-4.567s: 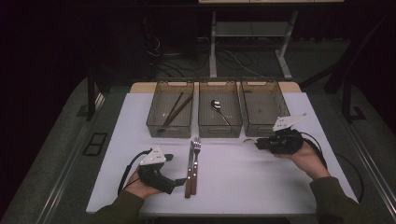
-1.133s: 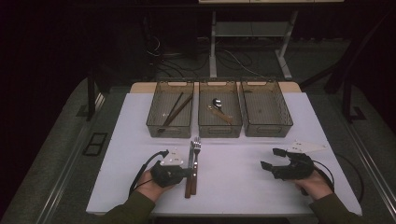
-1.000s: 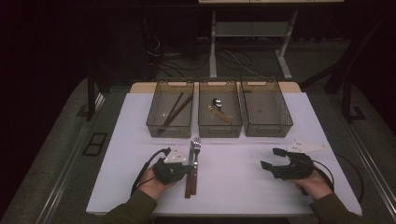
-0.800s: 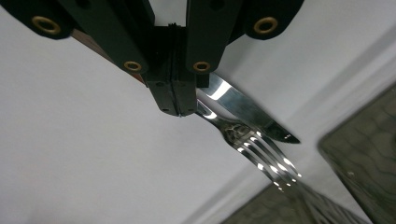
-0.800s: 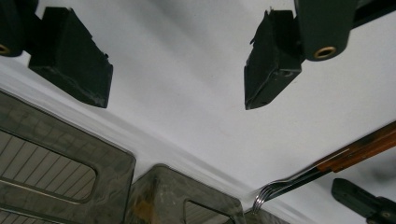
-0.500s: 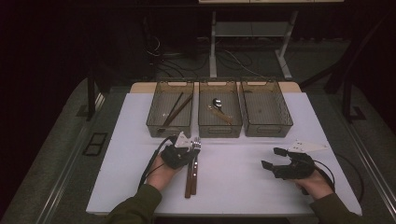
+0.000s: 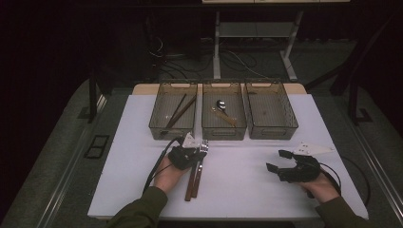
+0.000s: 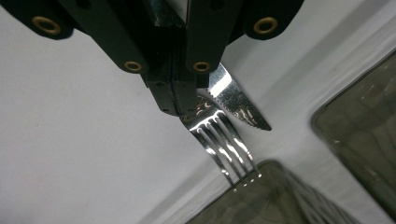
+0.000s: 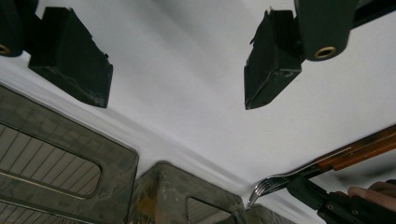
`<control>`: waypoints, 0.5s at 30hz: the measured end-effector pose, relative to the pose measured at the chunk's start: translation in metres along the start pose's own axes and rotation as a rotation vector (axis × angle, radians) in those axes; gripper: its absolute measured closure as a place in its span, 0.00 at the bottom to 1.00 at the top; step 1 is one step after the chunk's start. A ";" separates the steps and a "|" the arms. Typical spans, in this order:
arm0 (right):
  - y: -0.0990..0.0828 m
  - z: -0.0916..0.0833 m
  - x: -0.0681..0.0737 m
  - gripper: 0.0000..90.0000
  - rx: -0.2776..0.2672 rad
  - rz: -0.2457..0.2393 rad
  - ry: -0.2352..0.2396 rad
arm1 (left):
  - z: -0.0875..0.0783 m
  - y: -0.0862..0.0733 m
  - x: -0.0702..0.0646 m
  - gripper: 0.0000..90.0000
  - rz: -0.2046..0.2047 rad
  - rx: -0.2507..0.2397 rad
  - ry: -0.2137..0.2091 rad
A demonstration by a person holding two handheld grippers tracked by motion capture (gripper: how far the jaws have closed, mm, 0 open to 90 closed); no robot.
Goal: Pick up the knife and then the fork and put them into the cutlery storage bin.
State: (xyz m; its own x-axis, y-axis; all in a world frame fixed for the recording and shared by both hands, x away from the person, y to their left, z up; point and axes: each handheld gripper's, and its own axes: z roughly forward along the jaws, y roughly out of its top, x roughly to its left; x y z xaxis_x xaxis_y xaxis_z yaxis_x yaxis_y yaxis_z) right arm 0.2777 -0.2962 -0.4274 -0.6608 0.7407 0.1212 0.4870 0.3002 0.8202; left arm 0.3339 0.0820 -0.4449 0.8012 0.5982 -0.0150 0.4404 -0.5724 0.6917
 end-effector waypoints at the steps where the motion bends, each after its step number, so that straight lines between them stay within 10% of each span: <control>1: 0.000 0.000 0.000 0.27 0.001 0.000 -0.001 | 0.001 0.001 -0.001 0.99 0.007 0.003 -0.004; 15: 0.001 -0.002 0.000 0.27 -0.002 -0.002 -0.001 | 0.017 0.014 -0.034 0.99 0.103 -0.001 -0.098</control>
State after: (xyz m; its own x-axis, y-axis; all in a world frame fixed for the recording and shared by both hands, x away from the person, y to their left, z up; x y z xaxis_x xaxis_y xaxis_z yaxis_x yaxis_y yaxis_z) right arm 0.2771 -0.2968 -0.4257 -0.6614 0.7406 0.1188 0.4843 0.3006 0.8217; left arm 0.3192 0.0444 -0.4470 0.8777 0.4790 -0.0145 0.3538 -0.6273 0.6938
